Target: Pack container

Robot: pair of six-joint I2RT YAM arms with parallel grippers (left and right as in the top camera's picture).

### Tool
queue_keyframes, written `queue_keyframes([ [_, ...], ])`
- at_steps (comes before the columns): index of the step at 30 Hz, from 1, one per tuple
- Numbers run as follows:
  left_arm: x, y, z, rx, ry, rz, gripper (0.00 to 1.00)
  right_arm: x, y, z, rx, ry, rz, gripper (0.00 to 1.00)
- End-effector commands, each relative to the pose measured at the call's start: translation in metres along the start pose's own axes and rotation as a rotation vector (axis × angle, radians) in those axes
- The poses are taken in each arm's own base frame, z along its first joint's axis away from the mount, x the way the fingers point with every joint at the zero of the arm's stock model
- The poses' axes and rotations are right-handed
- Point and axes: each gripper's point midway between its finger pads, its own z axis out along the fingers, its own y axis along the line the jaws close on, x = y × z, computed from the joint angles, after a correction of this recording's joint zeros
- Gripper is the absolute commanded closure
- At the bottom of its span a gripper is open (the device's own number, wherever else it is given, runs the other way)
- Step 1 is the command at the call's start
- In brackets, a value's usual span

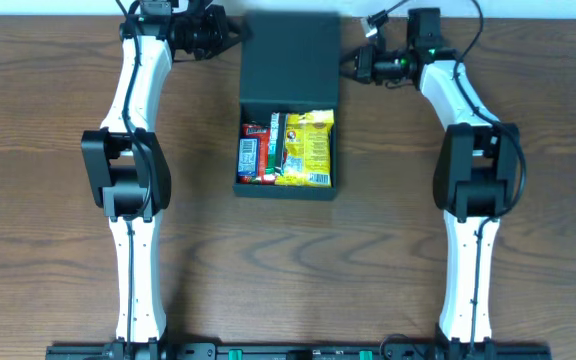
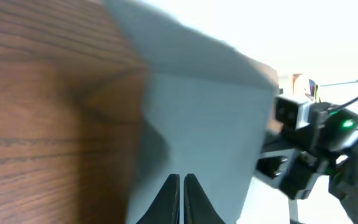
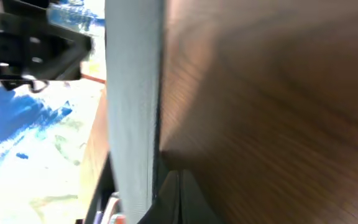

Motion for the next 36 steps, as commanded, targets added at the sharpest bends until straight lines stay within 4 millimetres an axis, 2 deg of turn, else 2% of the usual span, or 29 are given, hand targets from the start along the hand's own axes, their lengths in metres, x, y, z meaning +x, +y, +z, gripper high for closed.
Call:
queue_keyframes([
  [1,-0.002,-0.009,-0.002,0.027,0.008,0.073,0.94,-0.021,0.052,-0.018,-0.061,-0.029,-0.142,0.99],
  [3,-0.008,-0.015,-0.008,0.031,-0.008,0.097,0.94,-0.021,0.054,-0.019,-0.071,-0.026,-0.142,0.99],
  [6,-0.027,-0.034,-0.027,0.045,-0.063,0.152,0.94,-0.02,0.054,-0.018,-0.072,-0.026,-0.142,0.99],
  [11,-0.055,-0.08,-0.074,0.059,-0.169,0.3,0.94,-0.02,0.054,-0.018,-0.073,-0.025,-0.141,0.99],
  [14,-0.067,-0.095,-0.102,0.029,-0.233,0.343,0.94,-0.02,0.054,-0.018,-0.073,-0.025,-0.141,0.99],
  [17,-0.086,-0.091,-0.134,-0.074,-0.327,0.355,0.94,-0.02,0.055,-0.018,-0.077,-0.023,-0.142,0.99],
  [19,-0.099,-0.07,-0.156,-0.197,-0.394,0.317,0.94,-0.019,0.057,-0.018,-0.088,-0.02,-0.143,0.99],
  [21,-0.102,-0.05,-0.169,-0.266,-0.412,0.256,0.94,-0.017,0.062,-0.017,-0.115,-0.012,-0.156,0.99],
  [24,-0.09,-0.026,-0.165,-0.298,-0.359,0.182,0.94,-0.016,0.068,-0.017,-0.137,-0.006,-0.162,0.99],
  [29,-0.061,0.004,-0.136,-0.327,-0.231,0.099,0.94,-0.015,0.084,-0.022,-0.205,0.005,-0.204,0.99],
  [32,-0.045,0.015,-0.115,-0.328,-0.161,0.058,0.94,-0.015,0.095,-0.025,-0.23,0.006,-0.23,0.99],
  [36,-0.028,0.02,-0.093,-0.328,-0.095,0.046,0.94,-0.018,0.107,-0.03,-0.242,0.002,-0.251,0.99],
])
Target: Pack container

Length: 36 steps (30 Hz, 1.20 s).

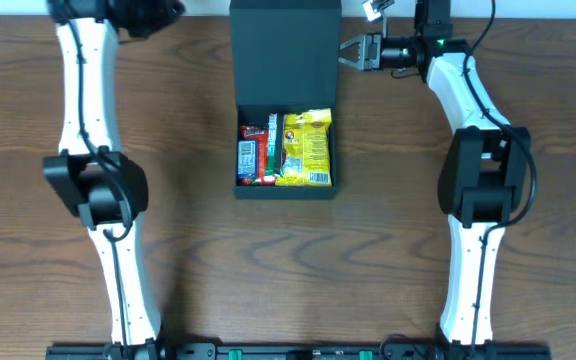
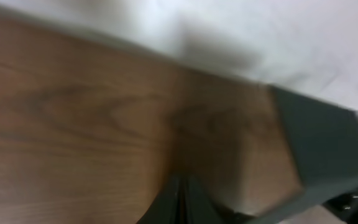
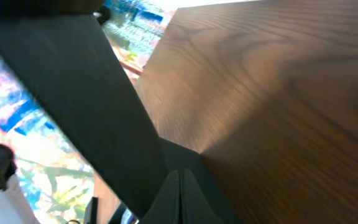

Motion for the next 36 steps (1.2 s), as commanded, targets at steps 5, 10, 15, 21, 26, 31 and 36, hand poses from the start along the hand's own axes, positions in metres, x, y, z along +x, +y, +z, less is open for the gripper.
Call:
queue_keyframes([
  [5,0.036,-0.006,0.04,0.004,0.118,0.007,0.94,-0.024,0.072,-0.012,-0.097,-0.009,-0.146,0.99],
  [10,0.052,-0.028,0.053,0.069,0.166,0.033,0.94,-0.024,0.089,-0.009,-0.131,0.003,-0.168,0.98],
  [15,0.059,-0.051,0.05,0.205,0.201,0.085,0.94,-0.02,0.103,-0.008,-0.193,0.022,-0.17,0.99],
  [21,0.06,-0.065,0.031,0.387,0.221,0.122,0.94,-0.021,0.11,-0.01,-0.202,0.023,-0.175,0.98],
  [26,0.068,-0.073,0.012,0.515,0.249,0.154,0.94,-0.023,0.122,-0.013,-0.216,0.023,-0.184,0.98],
  [31,0.081,-0.078,0.003,0.571,0.278,0.194,0.94,-0.024,0.128,-0.015,-0.222,0.025,-0.177,0.98],
  [36,0.093,-0.08,-0.003,0.599,0.308,0.219,0.94,-0.023,0.131,-0.016,-0.241,0.032,-0.162,0.98],
])
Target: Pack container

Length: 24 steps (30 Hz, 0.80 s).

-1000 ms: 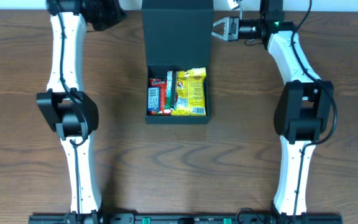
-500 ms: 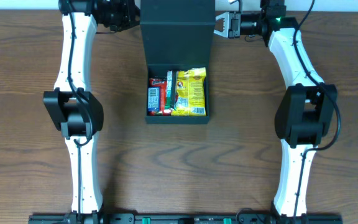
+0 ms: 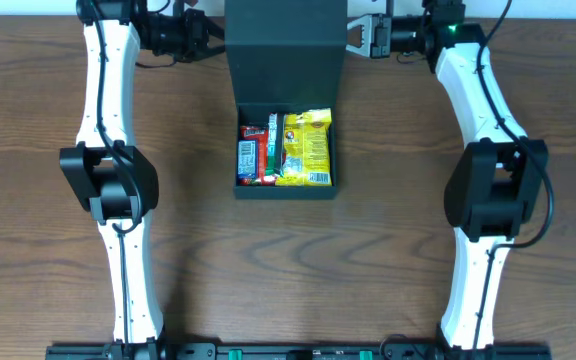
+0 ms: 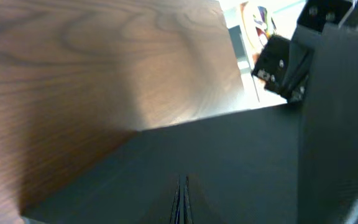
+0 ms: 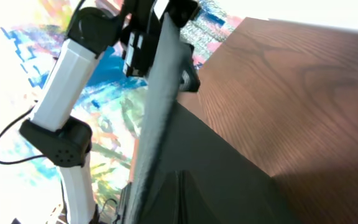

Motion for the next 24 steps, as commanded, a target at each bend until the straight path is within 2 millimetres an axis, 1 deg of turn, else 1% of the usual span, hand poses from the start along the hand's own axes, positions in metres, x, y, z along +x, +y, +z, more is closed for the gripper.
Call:
queue_keyframes([
  [1,0.008,-0.001,0.004,0.051,0.018,0.069,0.94,-0.009,0.029,0.001,-0.044,0.008,-0.028,0.98],
  [7,0.016,-0.008,-0.002,0.048,0.036,0.115,0.94,-0.009,0.03,0.002,-0.046,0.009,-0.02,0.98],
  [13,0.022,-0.017,-0.012,0.017,0.052,0.155,0.94,-0.007,0.037,0.003,-0.085,0.022,0.005,0.98],
  [24,0.041,-0.041,-0.024,0.013,0.1,0.268,0.94,-0.007,0.037,0.003,-0.086,0.023,0.024,0.98],
])
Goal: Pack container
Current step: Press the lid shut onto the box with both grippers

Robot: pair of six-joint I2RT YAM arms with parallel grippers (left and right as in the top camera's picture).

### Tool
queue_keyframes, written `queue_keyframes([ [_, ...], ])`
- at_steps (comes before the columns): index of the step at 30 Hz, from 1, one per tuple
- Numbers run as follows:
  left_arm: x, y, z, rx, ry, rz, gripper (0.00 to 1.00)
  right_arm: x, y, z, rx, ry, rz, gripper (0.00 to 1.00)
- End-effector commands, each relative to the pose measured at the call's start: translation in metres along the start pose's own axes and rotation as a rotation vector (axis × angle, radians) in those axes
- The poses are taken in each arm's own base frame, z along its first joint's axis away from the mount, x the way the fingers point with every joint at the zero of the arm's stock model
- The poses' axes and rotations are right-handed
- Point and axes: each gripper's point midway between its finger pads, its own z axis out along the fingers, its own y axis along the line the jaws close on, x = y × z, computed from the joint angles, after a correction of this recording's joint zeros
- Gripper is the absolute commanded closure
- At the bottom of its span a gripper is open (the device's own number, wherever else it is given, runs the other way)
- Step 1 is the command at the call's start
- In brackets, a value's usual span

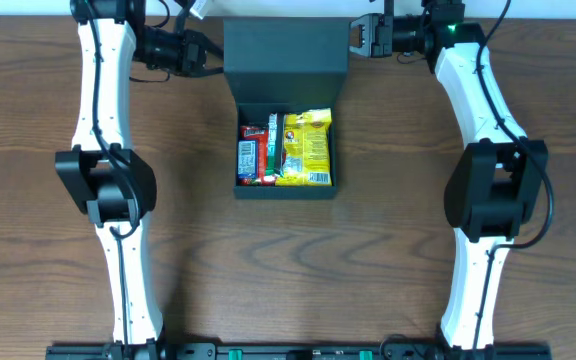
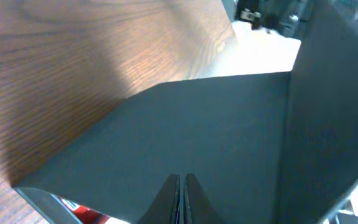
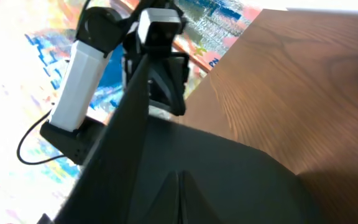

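Note:
The black box [image 1: 286,193] lies open at the table's middle, holding a yellow snack bag [image 1: 306,148] and red and blue bars [image 1: 253,150]. Its hinged black lid [image 1: 286,60] stands raised behind it, tilted up off the table. My left gripper [image 1: 212,52] is shut against the lid's left side, and in the left wrist view its tips [image 2: 181,178] lie on the dark lid [image 2: 216,137]. My right gripper [image 1: 354,38] is shut against the lid's right side; its tips [image 3: 180,175] rest on the lid [image 3: 229,174].
The wooden table [image 1: 68,250] stretches to all sides of the box. Both arms reach along the table's far edge, the left arm [image 1: 103,90] down the left and the right arm [image 1: 478,90] down the right.
The lid has tipped further up and looks shorter from above. My left gripper sits slightly nearer along the lid's left side. The right gripper has barely moved.
At first the lid lay flat behind the box with both shut grippers low at its sides. Then the left gripper was away at the far left while the right stayed at the lid's edge. Later both were at the raised lid, which now stands steeper.

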Motion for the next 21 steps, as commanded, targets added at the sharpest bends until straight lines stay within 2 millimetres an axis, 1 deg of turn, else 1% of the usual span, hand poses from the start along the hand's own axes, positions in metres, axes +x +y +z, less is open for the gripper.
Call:
queue_keyframes([
  [1,-0.001,-0.018,-0.012,-0.016,-0.006,0.111,0.94,-0.007,0.027,0.003,-0.031,0.011,-0.035,0.98],
  [8,0.001,-0.017,-0.013,-0.038,0.008,0.113,0.94,-0.007,0.026,0.003,-0.029,0.01,-0.031,0.98],
  [11,0.001,-0.016,-0.013,-0.04,0.007,0.117,0.95,-0.009,0.021,0.003,0.001,0.001,-0.027,0.98],
  [12,0.0,-0.015,-0.013,-0.045,0.005,0.125,0.94,-0.011,0.014,0.002,0.045,-0.012,-0.026,0.98],
  [14,-0.005,-0.007,-0.014,-0.084,-0.002,0.126,0.94,-0.02,-0.017,-0.002,0.224,-0.068,0.009,0.98],
  [16,-0.016,0.017,-0.017,-0.203,-0.018,0.054,0.94,-0.031,-0.069,-0.023,0.54,-0.18,0.116,0.98],
  [17,-0.022,0.031,-0.02,-0.279,-0.033,0.009,0.94,-0.033,-0.085,-0.033,0.649,-0.223,0.154,0.98],
  [18,-0.028,0.047,-0.026,-0.369,-0.058,-0.05,0.94,-0.035,-0.096,-0.04,0.732,-0.255,0.178,0.98],
  [19,-0.034,0.063,-0.034,-0.466,-0.092,-0.126,0.94,-0.035,-0.101,-0.042,0.778,-0.275,0.191,0.98],
  [20,-0.039,0.077,-0.042,-0.551,-0.134,-0.206,0.94,-0.036,-0.103,-0.04,0.796,-0.279,0.189,0.98],
  [21,-0.043,0.083,-0.048,-0.594,-0.165,-0.249,0.95,-0.036,-0.099,-0.036,0.794,-0.276,0.183,0.98],
])
